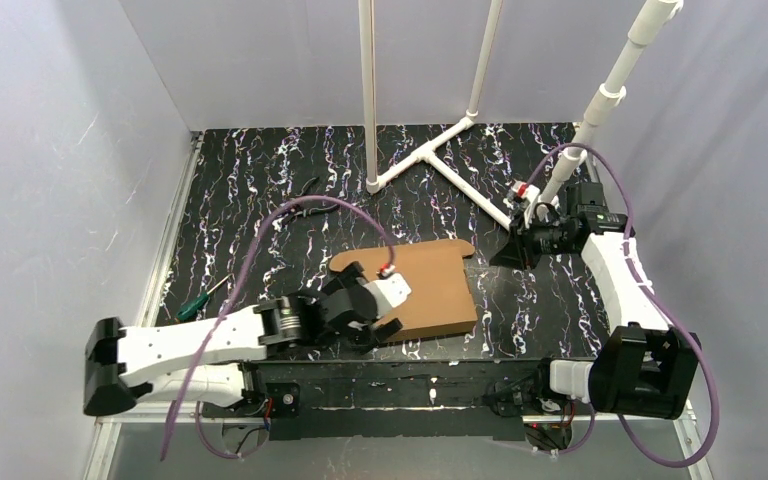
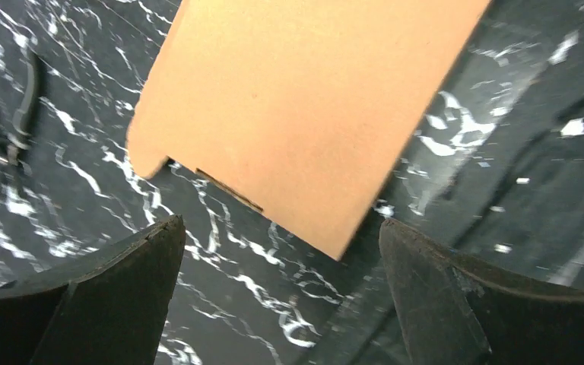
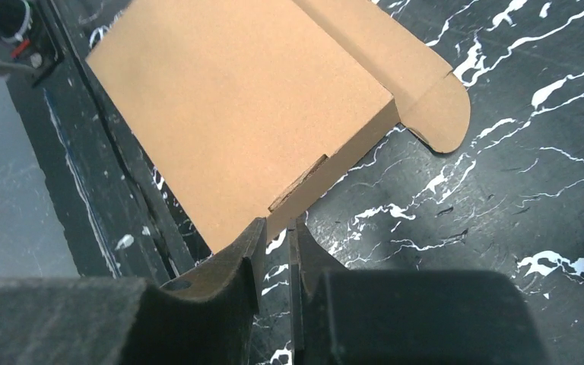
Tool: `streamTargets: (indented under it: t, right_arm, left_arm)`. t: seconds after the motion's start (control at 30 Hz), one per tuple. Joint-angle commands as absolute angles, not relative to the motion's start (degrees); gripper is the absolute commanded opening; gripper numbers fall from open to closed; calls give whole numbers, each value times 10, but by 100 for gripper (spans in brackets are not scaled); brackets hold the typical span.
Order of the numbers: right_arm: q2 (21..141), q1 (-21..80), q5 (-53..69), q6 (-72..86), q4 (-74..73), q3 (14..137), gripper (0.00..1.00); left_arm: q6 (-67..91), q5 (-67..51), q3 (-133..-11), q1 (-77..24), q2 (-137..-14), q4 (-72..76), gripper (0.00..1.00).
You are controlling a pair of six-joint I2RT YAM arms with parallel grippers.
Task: Fold the paper box
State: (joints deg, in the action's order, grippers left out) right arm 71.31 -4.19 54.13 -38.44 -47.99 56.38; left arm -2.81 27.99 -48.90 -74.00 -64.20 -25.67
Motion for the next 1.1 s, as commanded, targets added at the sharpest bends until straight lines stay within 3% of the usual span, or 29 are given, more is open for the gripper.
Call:
streamTargets:
  t: [0.0,0.13,0.2,0.27,0.37,0.47,0.63,0.7,0.87,1.07]
  right_arm:
    - [713,-7,492,-421,-512,587,25]
    - [720,62,437,-420,-513,590,26]
    - [728,118,386,-421,-513,593,26]
    - [738,168,335,-415,-502,594,24]
    - [760,186,293,-390,-485,608,17]
    - [770,186,250,-367,-468,625,3]
    - [749,186,168,-334,-413,610,1]
    - [751,188,148,-350,-375,606,1]
    - [823,238,120,-450,-294,643,1]
    - [976,260,92,-434,-277,760,1]
  left_arm:
    - [191,211,-454,-741,-528,-315,98]
    - [346,134,-384,-740,-443,-277,89]
    - [455,82,-326,-740,-415,-216,66]
    - [547,33,-270,-741,-407,-139,37]
    - [629,-18,-216,-748,-449,-48,19]
    - [672,32,-207,-767,-509,-38,16]
    - [777,188,-251,-761,-607,-184,4]
    - [806,239,-257,-747,-611,-210,5]
    - [786,184,-203,-638,-582,-77,6]
    - [773,169,-228,-590,-588,-51,7]
